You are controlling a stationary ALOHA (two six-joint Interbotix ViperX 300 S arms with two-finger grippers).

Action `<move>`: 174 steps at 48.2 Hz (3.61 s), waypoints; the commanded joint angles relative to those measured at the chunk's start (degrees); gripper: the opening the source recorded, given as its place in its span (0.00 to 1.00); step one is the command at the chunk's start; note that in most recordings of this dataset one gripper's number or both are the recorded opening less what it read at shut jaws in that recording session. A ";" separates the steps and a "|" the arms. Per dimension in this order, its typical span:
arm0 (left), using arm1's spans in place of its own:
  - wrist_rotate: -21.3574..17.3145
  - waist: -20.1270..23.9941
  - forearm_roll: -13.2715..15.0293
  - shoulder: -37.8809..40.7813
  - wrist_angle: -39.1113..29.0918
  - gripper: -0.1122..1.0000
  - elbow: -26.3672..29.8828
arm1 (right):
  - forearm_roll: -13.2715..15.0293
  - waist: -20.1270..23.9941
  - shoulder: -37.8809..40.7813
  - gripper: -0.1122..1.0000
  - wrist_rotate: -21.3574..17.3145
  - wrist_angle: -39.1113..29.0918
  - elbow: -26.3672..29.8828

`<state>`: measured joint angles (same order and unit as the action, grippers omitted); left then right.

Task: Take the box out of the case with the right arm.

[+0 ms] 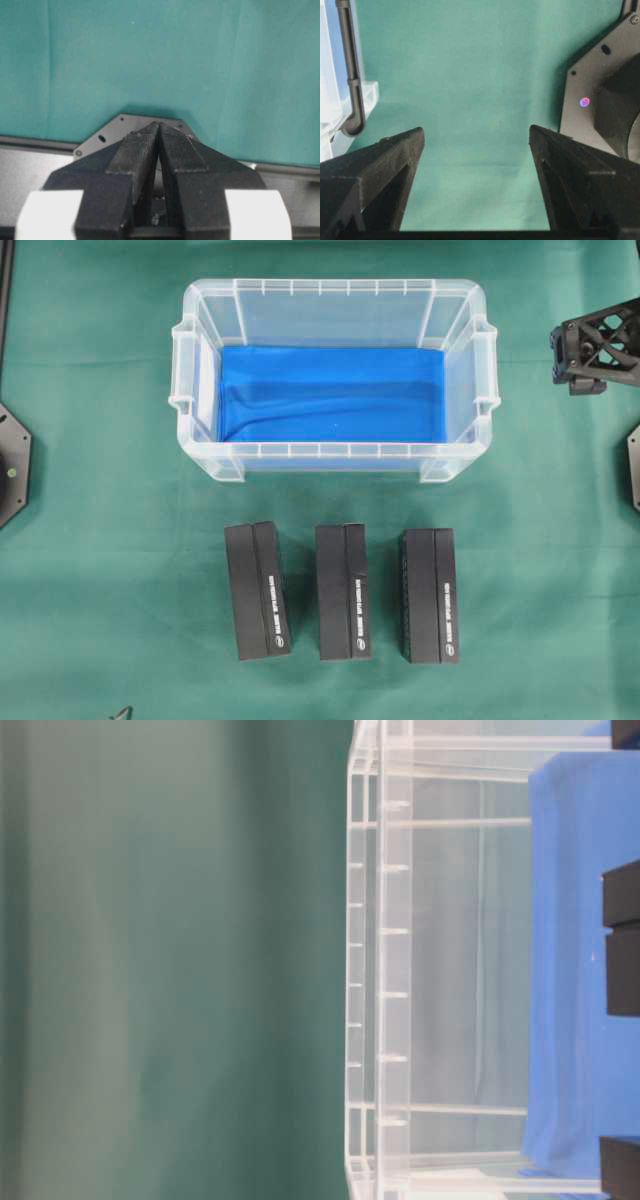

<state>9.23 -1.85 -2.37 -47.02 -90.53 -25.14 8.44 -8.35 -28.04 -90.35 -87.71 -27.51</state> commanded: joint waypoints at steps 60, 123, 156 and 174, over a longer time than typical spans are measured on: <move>0.00 0.18 -0.18 0.35 0.26 0.10 0.53 | 0.09 -0.26 -0.26 0.84 -0.18 0.26 0.53; 0.09 0.18 -0.18 -0.18 0.26 0.10 -2.02 | -0.53 -0.26 -0.26 0.84 -0.09 0.18 0.53; 0.00 0.09 -0.18 -3.25 0.26 0.10 -4.83 | -0.53 -0.26 -0.26 0.84 -0.18 0.88 0.53; 0.00 0.18 -0.18 -3.25 0.26 0.10 -4.92 | -0.53 -0.26 -0.26 0.84 -0.18 1.32 0.53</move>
<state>9.23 -1.85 -2.37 -50.54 -90.53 -30.67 8.00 -8.44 -28.04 -90.44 -86.66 -27.51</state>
